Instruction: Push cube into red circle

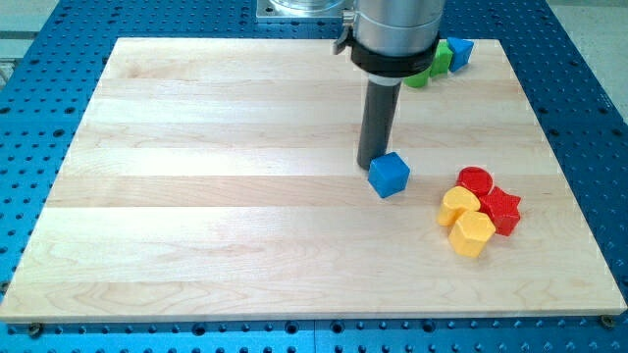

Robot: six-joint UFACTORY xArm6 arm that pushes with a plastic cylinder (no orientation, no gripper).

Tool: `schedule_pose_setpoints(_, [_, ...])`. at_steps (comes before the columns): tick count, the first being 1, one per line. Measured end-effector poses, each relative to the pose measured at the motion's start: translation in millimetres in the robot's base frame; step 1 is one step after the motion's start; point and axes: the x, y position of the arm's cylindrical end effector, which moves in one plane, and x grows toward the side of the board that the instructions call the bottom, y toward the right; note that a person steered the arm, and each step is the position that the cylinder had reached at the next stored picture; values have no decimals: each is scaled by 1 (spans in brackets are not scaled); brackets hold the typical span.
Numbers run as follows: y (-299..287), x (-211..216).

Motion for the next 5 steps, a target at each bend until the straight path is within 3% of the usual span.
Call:
schedule_pose_setpoints(1, [-45, -2])
schedule_pose_setpoints(2, [-37, 37])
schedule_pose_setpoints(3, [-3, 34])
schedule_pose_setpoints(5, [3, -2])
